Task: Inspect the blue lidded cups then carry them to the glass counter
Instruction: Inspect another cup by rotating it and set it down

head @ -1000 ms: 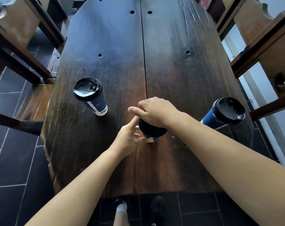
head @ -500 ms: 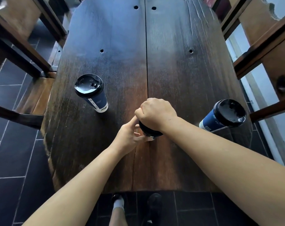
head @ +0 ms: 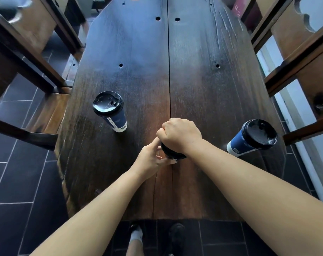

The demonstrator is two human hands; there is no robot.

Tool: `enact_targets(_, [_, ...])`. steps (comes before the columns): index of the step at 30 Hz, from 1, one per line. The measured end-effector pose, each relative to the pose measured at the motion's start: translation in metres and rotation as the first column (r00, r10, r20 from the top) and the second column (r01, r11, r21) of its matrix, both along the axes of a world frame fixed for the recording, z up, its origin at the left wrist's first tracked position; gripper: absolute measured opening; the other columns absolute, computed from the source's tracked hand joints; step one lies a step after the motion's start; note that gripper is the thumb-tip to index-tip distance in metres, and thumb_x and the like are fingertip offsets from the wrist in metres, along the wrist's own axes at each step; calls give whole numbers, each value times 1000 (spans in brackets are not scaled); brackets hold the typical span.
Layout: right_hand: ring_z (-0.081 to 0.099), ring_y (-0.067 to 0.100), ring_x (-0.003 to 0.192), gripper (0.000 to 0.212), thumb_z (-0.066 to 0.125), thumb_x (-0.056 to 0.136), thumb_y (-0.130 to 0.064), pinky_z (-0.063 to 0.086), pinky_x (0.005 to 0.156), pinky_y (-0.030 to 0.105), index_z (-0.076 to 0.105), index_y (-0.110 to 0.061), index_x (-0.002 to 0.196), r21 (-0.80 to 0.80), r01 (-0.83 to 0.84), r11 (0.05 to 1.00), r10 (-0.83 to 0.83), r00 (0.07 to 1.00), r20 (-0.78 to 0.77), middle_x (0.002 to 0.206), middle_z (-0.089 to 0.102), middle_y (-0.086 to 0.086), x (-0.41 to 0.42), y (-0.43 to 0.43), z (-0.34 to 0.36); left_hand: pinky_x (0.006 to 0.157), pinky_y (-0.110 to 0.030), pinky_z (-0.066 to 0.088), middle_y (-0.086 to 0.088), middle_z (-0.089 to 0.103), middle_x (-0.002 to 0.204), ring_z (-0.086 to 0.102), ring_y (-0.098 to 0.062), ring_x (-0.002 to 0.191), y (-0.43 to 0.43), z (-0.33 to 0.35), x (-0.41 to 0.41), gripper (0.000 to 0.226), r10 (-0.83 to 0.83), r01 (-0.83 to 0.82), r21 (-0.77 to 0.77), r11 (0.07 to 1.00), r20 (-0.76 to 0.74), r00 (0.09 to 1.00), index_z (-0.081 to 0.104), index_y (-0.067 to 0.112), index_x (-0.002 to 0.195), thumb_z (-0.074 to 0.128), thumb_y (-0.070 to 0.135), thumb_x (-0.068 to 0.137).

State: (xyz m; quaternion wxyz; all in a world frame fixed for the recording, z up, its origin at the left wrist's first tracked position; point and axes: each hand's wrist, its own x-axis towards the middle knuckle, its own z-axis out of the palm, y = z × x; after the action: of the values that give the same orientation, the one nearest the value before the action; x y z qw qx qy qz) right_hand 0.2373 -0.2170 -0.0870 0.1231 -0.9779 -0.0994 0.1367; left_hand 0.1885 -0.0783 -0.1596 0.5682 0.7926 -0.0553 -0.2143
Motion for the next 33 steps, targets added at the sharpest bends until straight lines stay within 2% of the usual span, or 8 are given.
enact_targets(7, [62, 25, 94, 47, 41, 98, -52, 48, 77, 39, 66, -13, 91, 109, 95, 989, -94, 995, -22, 101, 66, 5, -1, -4, 3, 85, -52, 54, 23, 70, 96, 64, -2, 91, 0, 7, -1, 64, -21, 21, 2, 1000, -10, 1000, 58, 38, 128, 88, 17, 76])
enact_targets(11, [64, 22, 92, 46, 46, 97, -59, 52, 81, 38, 69, -19, 90, 289, 219, 932, -207, 976, -71, 94, 68, 0, 1, -14, 19, 82, -37, 59, 20, 70, 102, 66, -5, 94, 3, 21, 0, 62, -58, 58, -11, 998, -5, 998, 60, 36, 129, 87, 16, 77])
enact_targets(15, [61, 16, 80, 41, 53, 100, -51, 43, 70, 30, 72, -16, 92, 453, 256, 854, -219, 966, -133, 81, 65, -3, -2, -28, 50, 81, -26, 57, 10, 73, 117, 71, -19, 102, 6, 44, -4, 64, -38, 38, -38, 999, 6, 999, 58, 34, 134, 87, 19, 79])
enact_targets(17, [60, 13, 77, 38, 55, 100, -48, 46, 71, 31, 73, -14, 95, 551, 301, 779, -228, 953, -199, 79, 65, -6, -9, -35, 65, 83, -30, 59, 9, 73, 117, 71, -21, 99, 5, 61, -7, 63, -26, 27, -60, 998, 12, 1000, 59, 33, 133, 88, 20, 79])
enact_targets(21, [65, 10, 90, 30, 61, 98, -42, 50, 83, 29, 70, -16, 111, 733, 380, 564, -226, 925, -306, 100, 72, -1, -26, -43, 93, 88, -43, 61, 2, 74, 116, 72, -25, 100, 0, 98, -17, 60, -15, 15, -110, 994, 5, 1000, 62, 29, 130, 84, 34, 75])
enact_targets(24, [67, 14, 104, 45, 61, 87, -48, 52, 92, 30, 66, -18, 120, 807, 378, 453, -229, 925, -304, 113, 72, 2, -36, -42, 115, 93, -48, 59, 2, 75, 116, 70, -25, 105, 0, 127, -23, 59, 21, -17, -154, 988, 20, 1000, 63, 30, 127, 81, 46, 74])
enact_targets(27, [67, 15, 114, 56, 61, 83, -51, 52, 96, 29, 64, -20, 129, 861, 343, 377, -217, 936, -278, 123, 71, 3, -45, -41, 139, 98, -57, 55, -2, 74, 120, 70, -32, 111, 2, 155, -29, 60, 47, -38, -199, 979, 41, 998, 62, 30, 129, 79, 52, 77])
enact_targets(33, [66, 20, 122, 78, 70, 72, -60, 52, 104, 36, 57, -21, 138, 913, 301, 274, -189, 948, -256, 131, 68, 7, -59, -43, 183, 96, -55, 57, -8, 75, 119, 73, -32, 108, 5, 211, -39, 55, 96, -68, -275, 959, 90, 991, 64, 21, 127, 75, 49, 81])
